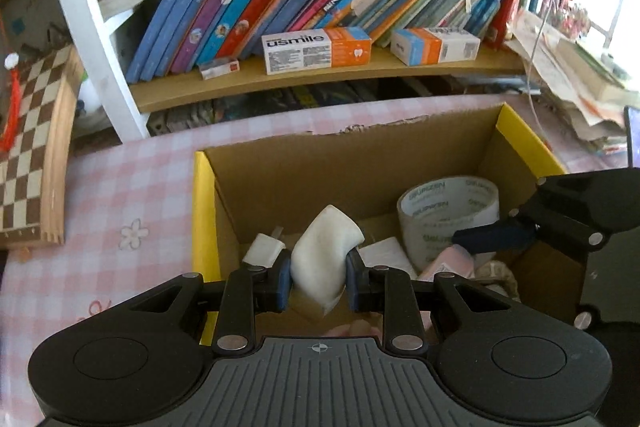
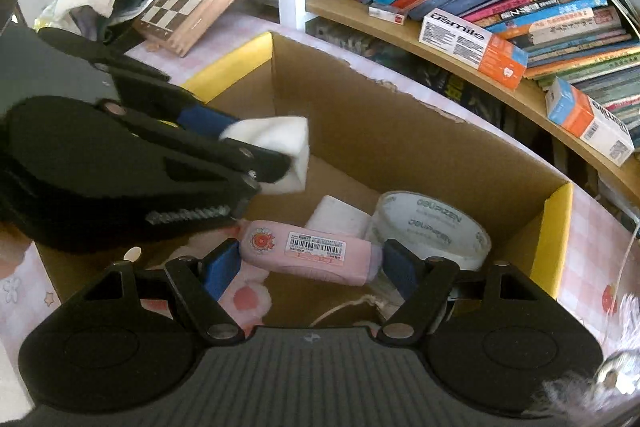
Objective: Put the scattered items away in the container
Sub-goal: 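Open both tools to drop the charger cube and eraser into the box, then withdraw both tools up out of the yellow box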
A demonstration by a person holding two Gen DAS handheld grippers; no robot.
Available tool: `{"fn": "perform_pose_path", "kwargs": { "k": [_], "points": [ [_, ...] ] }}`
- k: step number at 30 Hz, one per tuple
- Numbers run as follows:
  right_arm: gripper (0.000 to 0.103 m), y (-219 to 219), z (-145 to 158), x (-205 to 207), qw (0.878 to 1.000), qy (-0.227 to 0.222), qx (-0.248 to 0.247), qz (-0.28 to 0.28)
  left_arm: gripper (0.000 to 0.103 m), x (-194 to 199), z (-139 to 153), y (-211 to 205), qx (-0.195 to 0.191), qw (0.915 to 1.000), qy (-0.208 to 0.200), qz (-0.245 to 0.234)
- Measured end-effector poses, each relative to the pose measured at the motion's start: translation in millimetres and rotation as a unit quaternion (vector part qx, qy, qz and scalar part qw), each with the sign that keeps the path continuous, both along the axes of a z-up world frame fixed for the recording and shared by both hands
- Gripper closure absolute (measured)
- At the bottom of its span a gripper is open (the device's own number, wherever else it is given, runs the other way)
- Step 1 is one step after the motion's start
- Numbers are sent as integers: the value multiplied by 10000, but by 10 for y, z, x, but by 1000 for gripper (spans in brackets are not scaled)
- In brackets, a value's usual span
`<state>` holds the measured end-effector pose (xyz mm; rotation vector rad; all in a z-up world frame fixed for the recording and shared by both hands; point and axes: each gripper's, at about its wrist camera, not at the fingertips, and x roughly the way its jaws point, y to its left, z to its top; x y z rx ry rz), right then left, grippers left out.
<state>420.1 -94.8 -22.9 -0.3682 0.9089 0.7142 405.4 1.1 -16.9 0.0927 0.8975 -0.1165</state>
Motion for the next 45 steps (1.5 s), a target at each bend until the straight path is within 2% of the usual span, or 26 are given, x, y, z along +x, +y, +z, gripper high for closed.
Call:
{"fn": "perform_pose_path", "kwargs": {
  "k": [8, 9, 10, 12, 16, 22, 27, 31, 36, 39, 45],
  "points": [
    [25, -44, 35, -4, 9998, 20, 170, 59, 68, -82, 119, -10, -145, 9996, -240, -67],
    [25, -59, 54, -13, 9998, 8, 207, 49, 62, -114, 152, -10, -141, 9994, -321, -67],
    [23, -74, 74, -22, 9997, -3, 245, 39, 53, -134, 181, -6, -158, 9990, -412, -59],
    [21, -104, 113, -40, 9995, -27, 319, 19, 47, -196, 265, 9, -213, 9980, -596, 0],
    [21, -193, 267, -122, 9987, -194, 463, -66, 45, -394, 522, 60, -375, 9939, -1026, 133],
    [19, -438, 622, -410, 9939, -592, 852, -371, 39, -895, 926, 127, -510, 9831, -1746, 203],
    [19, -582, 827, -799, 9899, -781, 1053, -540, 36, -1347, 1089, 139, -645, 9764, -2056, 145],
    [18, -682, 918, -1172, 9862, -867, 1200, -736, 32, -1708, 1116, 145, -684, 9735, -2179, 118],
    [16, -799, 912, -1626, 9785, -946, 1347, -1245, 28, -2146, 1042, 153, -656, 9727, -2218, 182],
    [15, -823, 826, -1917, 9746, -1016, 1265, -1547, 26, -2396, 948, 131, -648, 9734, -2182, 270],
    [10, -838, 623, -2440, 9670, -1261, 941, -2002, 19, -2851, 719, 44, -341, 9763, -2110, 350]
  ]
}}
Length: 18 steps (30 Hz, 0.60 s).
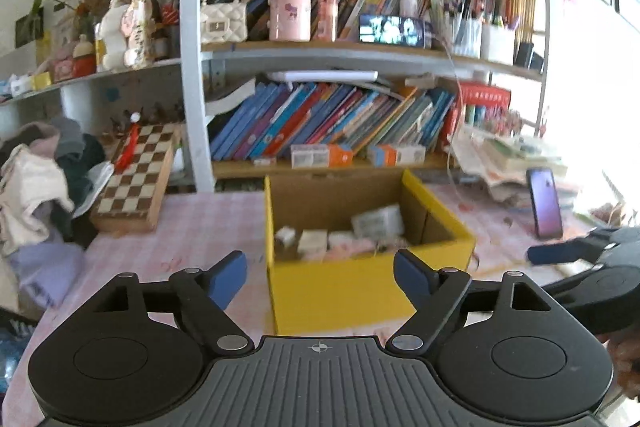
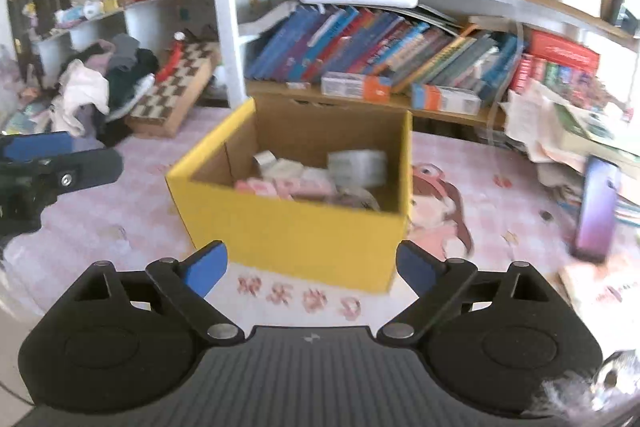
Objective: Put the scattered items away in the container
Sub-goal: 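Withdraw both tools up out of the yellow box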
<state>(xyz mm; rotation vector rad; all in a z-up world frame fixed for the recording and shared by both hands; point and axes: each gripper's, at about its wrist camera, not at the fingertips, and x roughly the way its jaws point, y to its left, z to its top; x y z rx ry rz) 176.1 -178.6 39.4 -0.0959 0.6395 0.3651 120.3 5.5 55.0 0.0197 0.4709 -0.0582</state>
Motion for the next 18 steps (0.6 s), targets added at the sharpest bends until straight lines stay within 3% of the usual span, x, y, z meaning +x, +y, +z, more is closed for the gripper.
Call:
{"fn": "perform_pose_path", "kwargs": {
  "k": [9, 18],
  "points": [
    [7, -170, -226, -582, 9975, 38, 70, -696, 13, -466, -314, -11, -114, 9984, 357, 424],
    [5, -192, -370, -958, 9963, 171, -90, -835, 11, -617, -426, -81, -88, 9982, 531, 272]
  ]
}}
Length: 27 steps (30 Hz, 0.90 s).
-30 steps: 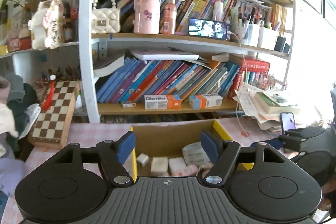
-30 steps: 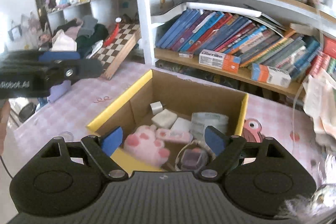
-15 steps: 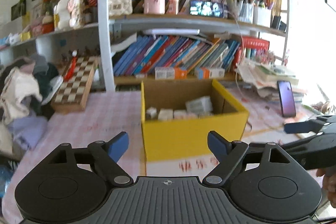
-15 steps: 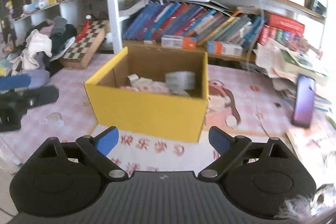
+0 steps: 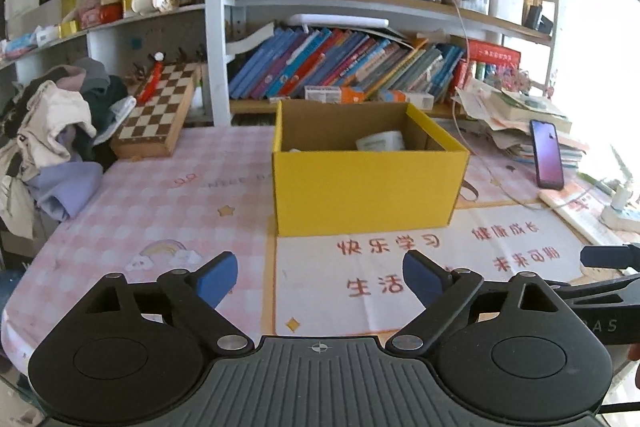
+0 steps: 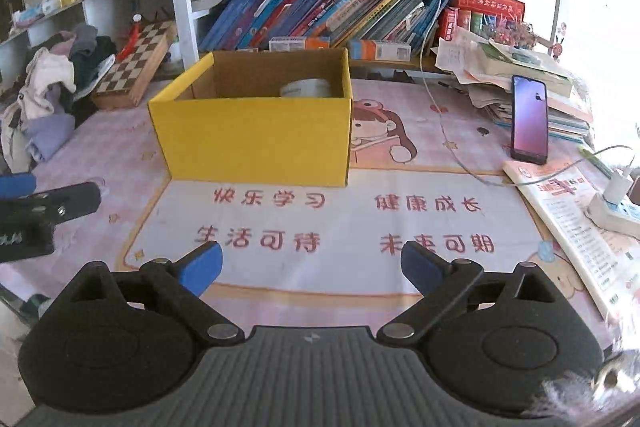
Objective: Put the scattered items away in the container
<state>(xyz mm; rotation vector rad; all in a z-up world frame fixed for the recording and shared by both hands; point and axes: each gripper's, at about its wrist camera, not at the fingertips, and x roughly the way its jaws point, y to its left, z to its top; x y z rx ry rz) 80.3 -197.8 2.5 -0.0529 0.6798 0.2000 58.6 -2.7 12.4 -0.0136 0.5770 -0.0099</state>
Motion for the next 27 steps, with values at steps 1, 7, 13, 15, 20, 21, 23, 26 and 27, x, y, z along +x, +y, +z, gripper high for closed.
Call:
{"fn": "perform_pose_path", "kwargs": {
  "k": [1, 7, 13, 15, 20, 21, 23, 26, 27],
  "points": [
    [5, 4, -10, -21, 10000, 12, -7, 2, 11, -12, -11, -7, 17, 10000, 33, -43],
    [4, 36, -48, -63, 9999, 96, 22, 57, 11, -79, -30, -8, 121, 9998, 83, -107],
    [3, 59, -72, -70, 9998, 149, 31, 144, 11, -109, -78, 7, 126, 9998, 168, 49],
    [3, 58, -75, -68, 9998, 152, 59, 138, 11, -128, -87, 4, 145, 9997, 200, 31],
    [3, 77, -68, -75, 9998, 100, -11, 141, 10, -214, -39, 12, 176, 9996, 180, 115],
    [3, 81, -68, -78, 9998, 111, -18, 163, 10, -231, -30, 14, 183, 9996, 176, 132],
    [3, 85, -69, -86, 9997, 128, -22, 218, 3, -273, -12, 13, 209, 9996, 87, 158],
    [3, 81, -66, -99, 9996, 131, -23, 261, 2, -259, -22, -1, 231, 9995, 96, 173],
    [3, 77, -66, -102, 9996, 135, -24, 263, 2, -246, -29, -8, 226, 9995, 133, 156]
  ]
}}
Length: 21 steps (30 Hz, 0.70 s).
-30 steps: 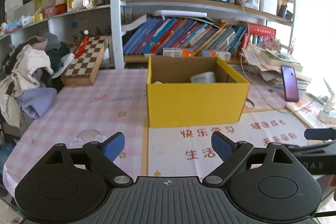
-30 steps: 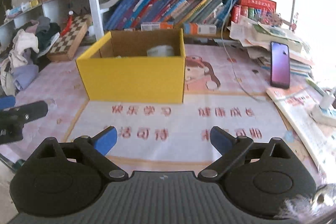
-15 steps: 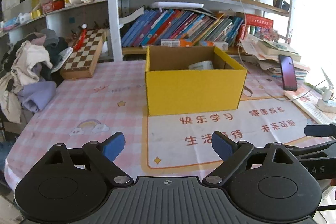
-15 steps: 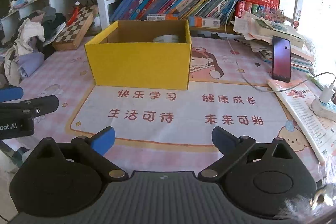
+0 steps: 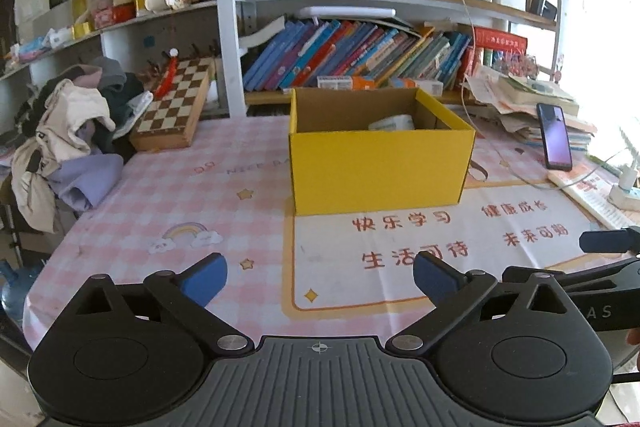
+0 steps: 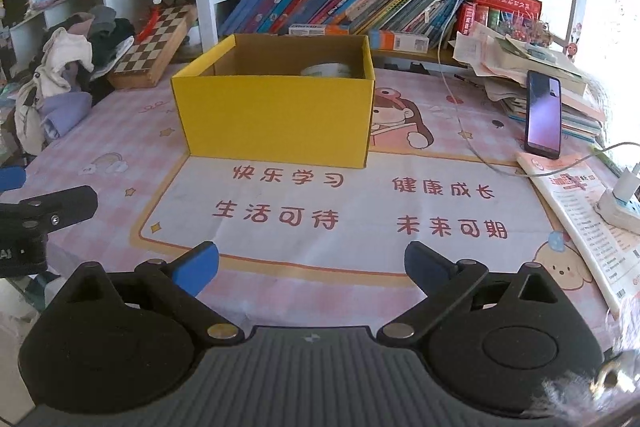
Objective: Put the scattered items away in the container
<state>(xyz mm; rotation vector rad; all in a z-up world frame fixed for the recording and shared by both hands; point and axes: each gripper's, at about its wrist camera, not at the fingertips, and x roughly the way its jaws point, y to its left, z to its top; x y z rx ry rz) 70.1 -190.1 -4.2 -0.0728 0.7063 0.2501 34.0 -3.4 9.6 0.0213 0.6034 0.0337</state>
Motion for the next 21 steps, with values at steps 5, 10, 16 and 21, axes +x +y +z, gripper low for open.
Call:
{"fn": "perform_pose_path", "kwargs": {
  "k": [5, 10, 16, 21],
  "points": [
    [2, -19, 4, -15, 10000, 33, 5, 0, 2, 26, -22, -18, 8, 10000, 72, -21],
    [1, -8, 1, -28, 10000, 54, 10, 32, 0, 38, -54, 3, -67, 9998, 173, -2],
    [0, 17, 1, -39, 10000, 75, -9, 57, 0, 17, -75, 27, -107, 9997, 197, 32],
    [0, 25, -6, -45, 9999, 94, -21, 72, 0, 11, -80, 25, -121, 9997, 213, 4]
  ]
}}
